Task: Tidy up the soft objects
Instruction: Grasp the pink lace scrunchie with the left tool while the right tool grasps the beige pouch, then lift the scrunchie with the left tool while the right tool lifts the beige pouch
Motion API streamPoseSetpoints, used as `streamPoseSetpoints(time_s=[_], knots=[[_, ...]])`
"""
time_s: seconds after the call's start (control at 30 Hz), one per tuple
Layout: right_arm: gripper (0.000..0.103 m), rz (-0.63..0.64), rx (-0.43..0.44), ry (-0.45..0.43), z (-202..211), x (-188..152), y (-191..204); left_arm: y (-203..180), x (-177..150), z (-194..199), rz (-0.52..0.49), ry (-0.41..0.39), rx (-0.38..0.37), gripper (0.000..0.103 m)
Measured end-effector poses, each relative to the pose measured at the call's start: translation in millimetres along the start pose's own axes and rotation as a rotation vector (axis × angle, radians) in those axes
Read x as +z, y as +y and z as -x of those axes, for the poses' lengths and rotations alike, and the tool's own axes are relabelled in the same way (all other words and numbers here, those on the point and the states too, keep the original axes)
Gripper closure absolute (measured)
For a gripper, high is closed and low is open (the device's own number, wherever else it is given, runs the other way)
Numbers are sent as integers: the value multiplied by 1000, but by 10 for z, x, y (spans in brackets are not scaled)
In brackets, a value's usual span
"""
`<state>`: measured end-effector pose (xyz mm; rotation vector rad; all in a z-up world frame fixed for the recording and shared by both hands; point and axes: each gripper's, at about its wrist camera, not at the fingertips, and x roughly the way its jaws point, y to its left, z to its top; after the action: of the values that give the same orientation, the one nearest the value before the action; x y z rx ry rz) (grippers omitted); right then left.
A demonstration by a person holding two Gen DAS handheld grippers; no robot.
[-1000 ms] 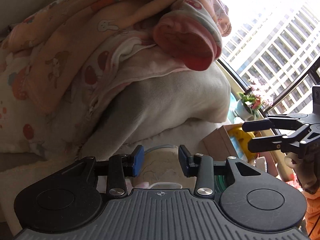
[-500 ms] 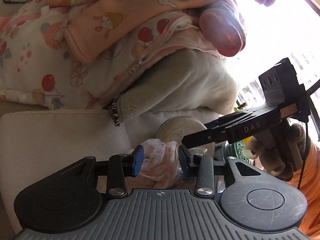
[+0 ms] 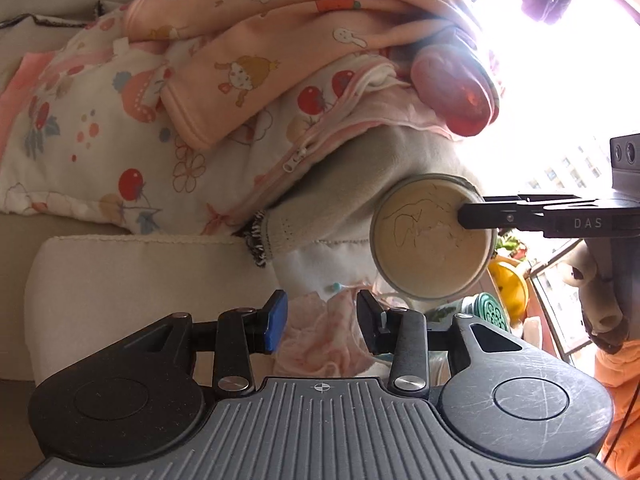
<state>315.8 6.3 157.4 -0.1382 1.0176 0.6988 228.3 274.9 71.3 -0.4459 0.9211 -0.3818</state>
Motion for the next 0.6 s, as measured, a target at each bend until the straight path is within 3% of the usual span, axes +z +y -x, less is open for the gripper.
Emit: streamPoseSetpoints(time_s=[0.1, 0.23, 0.3, 0.5, 0.6], knots=[[65, -21, 1, 25, -57, -39, -81, -112, -21, -189, -30, 54, 50, 61], [65, -34, 6, 74, -219, -101, -63, -245, -70, -426, -135, 102, 252, 59], [65, -36, 4, 100, -302, -172, -73, -260, -91, -436, -160, 103, 308, 54], [64, -44, -4, 122, -405, -257, -91, -21, -104, -200, -104, -11, 458, 54], [64, -42, -9, 127, -476, -252, -24, 178, -106, -27, -24, -80, 435, 59]])
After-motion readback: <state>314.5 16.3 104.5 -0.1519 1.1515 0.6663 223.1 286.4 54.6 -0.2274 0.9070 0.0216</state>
